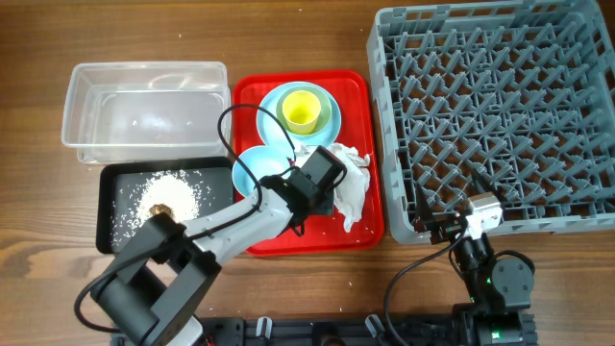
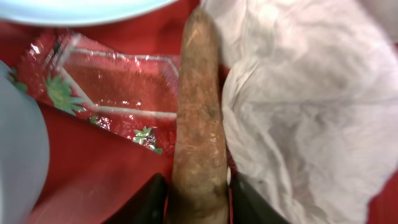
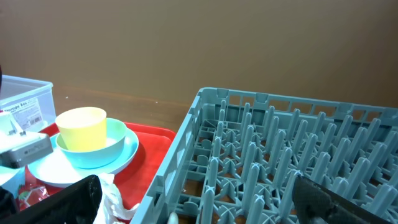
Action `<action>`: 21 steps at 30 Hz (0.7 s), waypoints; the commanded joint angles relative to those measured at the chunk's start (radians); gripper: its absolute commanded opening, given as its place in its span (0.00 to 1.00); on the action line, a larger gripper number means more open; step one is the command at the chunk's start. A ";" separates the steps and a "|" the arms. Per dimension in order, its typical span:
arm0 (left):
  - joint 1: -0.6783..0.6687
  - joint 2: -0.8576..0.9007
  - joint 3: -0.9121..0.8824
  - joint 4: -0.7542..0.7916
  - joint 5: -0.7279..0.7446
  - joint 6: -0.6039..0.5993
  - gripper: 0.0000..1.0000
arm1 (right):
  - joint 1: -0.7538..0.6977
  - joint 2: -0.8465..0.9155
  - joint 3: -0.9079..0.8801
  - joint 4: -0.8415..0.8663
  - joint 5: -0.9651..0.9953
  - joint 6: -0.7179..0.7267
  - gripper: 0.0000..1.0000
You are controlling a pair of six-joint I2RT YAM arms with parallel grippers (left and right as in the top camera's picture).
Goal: Sort waste into correct bins and load items into the dishwasher rack
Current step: 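Close the left gripper around the brown sausage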
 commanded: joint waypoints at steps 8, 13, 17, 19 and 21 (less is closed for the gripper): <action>-0.003 -0.224 0.014 -0.034 -0.014 0.004 0.32 | 0.006 -0.001 -0.001 0.006 0.001 0.012 1.00; -0.003 -0.227 0.013 -0.056 -0.014 0.003 0.40 | 0.006 -0.001 -0.001 0.006 0.001 0.012 1.00; -0.003 -0.175 0.013 -0.092 -0.014 0.000 0.43 | 0.006 -0.001 -0.001 0.006 0.001 0.012 1.00; -0.003 -0.137 0.013 -0.090 -0.014 0.000 0.45 | 0.006 -0.001 -0.001 0.006 0.001 0.012 1.00; -0.003 -0.107 0.013 -0.086 -0.014 0.000 0.45 | 0.006 -0.001 -0.001 0.006 0.001 0.012 1.00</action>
